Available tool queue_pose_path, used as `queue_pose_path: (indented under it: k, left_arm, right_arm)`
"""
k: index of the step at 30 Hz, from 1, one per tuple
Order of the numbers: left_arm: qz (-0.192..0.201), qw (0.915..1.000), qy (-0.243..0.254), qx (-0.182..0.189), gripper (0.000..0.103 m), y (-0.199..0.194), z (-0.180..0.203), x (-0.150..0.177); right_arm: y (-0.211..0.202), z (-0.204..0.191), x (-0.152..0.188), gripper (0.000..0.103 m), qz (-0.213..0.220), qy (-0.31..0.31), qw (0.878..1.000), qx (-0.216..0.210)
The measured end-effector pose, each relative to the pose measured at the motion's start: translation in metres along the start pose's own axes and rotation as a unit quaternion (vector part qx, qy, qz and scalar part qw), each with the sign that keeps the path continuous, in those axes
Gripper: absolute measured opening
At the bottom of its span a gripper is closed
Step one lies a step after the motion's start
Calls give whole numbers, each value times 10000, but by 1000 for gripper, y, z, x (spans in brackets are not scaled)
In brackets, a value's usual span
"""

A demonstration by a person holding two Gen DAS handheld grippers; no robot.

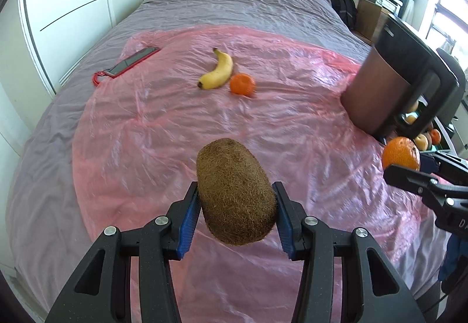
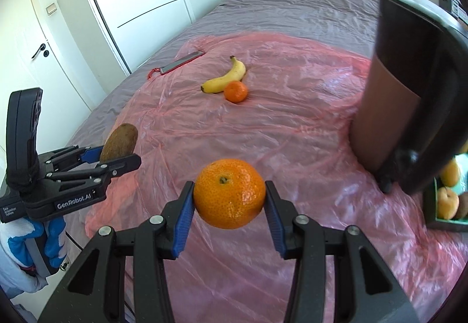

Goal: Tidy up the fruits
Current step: 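Lift and carry the kiwi and mandarin in both tools toward the green tray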

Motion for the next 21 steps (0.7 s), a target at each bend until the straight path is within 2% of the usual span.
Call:
queue_pose_path:
  k: [10,21]
  left_arm:
    - [-76,9993,343,162,43,-7,61,16]
    - [-230,9953,848,409,43,-3,134,20]
  right_arm:
    - [-34,50,33,75,54,321,9992,245]
    - [-66,113,64,75,169,781,9956,496]
Point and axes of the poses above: each gripper's, at about its wrist camera, not at the fingertips, and y roughly the way its jaws point, z to its right, x to its underside, the point moved 8 cm from there along y, roughly the way its jaws point, and after that the axes turned 12 degrees about x, right-handed, at the moved point
